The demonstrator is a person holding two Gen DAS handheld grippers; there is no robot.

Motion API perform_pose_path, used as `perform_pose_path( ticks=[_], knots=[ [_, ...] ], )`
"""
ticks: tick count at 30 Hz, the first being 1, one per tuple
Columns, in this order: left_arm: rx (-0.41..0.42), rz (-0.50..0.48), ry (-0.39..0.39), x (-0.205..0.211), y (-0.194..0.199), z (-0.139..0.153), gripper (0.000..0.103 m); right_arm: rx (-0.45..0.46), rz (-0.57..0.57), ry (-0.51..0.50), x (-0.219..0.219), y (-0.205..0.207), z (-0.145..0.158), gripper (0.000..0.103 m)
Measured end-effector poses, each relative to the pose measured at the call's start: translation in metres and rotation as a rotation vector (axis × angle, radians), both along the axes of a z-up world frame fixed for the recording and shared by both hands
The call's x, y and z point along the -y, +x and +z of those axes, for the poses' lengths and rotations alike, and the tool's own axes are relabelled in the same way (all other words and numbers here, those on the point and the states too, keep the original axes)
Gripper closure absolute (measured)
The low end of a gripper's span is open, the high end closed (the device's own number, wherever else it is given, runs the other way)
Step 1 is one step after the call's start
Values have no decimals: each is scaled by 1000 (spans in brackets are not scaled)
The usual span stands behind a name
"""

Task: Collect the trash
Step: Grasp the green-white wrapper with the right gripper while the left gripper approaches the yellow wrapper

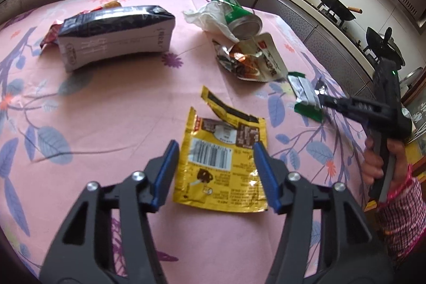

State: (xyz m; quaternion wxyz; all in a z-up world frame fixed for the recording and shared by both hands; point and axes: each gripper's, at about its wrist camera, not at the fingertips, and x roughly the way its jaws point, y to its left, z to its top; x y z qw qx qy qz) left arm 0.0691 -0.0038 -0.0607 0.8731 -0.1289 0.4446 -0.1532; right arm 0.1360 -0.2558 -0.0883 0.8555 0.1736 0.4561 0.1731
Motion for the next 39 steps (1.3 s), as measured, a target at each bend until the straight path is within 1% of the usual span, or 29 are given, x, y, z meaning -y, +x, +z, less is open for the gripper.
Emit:
perform_pose_path(
  ticks=[2, 3, 4, 5, 7, 9, 11, 13, 14, 15, 16, 17, 19, 20, 23, 24, 26, 28, 30, 32, 33, 36, 39],
  knots=[
    [-11, -9, -14, 1, 0, -2, 77, -4, 0, 47, -3, -24, -4, 95],
    [-23, -13, -27, 1, 1, -5, 83, 6, -13, 61, -4, -34, -4, 95],
    [-37, -17, -42, 1, 1, -7, 92, 18, -26, 69, -5, -43, -4, 95],
    [-46, -19, -57, 0, 0, -8, 94, 33, -39, 78, -5, -52, -4, 94],
    [-57, -24, -86, -1, -4, -9, 94, 54, -63, 102, -6, -64, -3, 92],
    [-58, -37, -103, 0, -8, -8, 94, 45, -67, 128, -3, -68, -4, 84],
    [-55, -52, -100, 2, -11, -6, 94, 54, -89, 133, -1, -72, -2, 68],
    [-56, -37, -86, 1, -11, -3, 93, 115, -144, 96, 1, -80, 9, 61],
    [-62, -30, -88, -1, -10, -3, 91, 150, -158, 80, 1, -85, 17, 59],
    [-66, -25, -97, -5, -10, -3, 90, 178, -154, 70, -1, -89, 23, 59],
    [-70, -14, -102, -9, -10, -3, 83, 199, -133, 66, -6, -91, 30, 59],
    [-79, -3, -111, -13, -9, -4, 72, 214, -103, 55, -13, -92, 34, 59],
    [-93, -2, -153, -17, -9, -5, 64, 240, -29, -3, -34, -95, 41, 59],
    [-97, -3, -168, -18, -9, -6, 62, 244, 9, -29, -45, -96, 42, 59],
    [-100, -28, -176, -12, -11, -6, 62, 213, 98, -27, -70, -94, 33, 59],
    [-101, -40, -176, -10, -11, -6, 62, 203, 117, -48, -78, -92, 30, 60],
    [-102, -69, -177, -4, -12, -6, 62, 178, 162, -98, -94, -87, 21, 68],
    [-106, -85, -188, -1, -11, -8, 62, 156, 203, -121, -105, -86, 12, 72],
    [-118, -96, -215, 1, -8, -9, 62, 132, 234, -182, -117, -84, 4, 75],
    [-144, -106, -265, 1, -5, -11, 62, 156, 243, -262, -126, -87, 1, 81],
    [-156, -111, -295, 1, -4, -13, 62, 164, 246, -289, -128, -88, 0, 82],
    [-165, -141, -365, 5, -2, -11, 62, 175, 240, -273, -125, -89, -4, 83],
    [-158, -173, -411, 12, 0, -6, 62, 174, 233, -207, -116, -89, -6, 83]
  ],
)
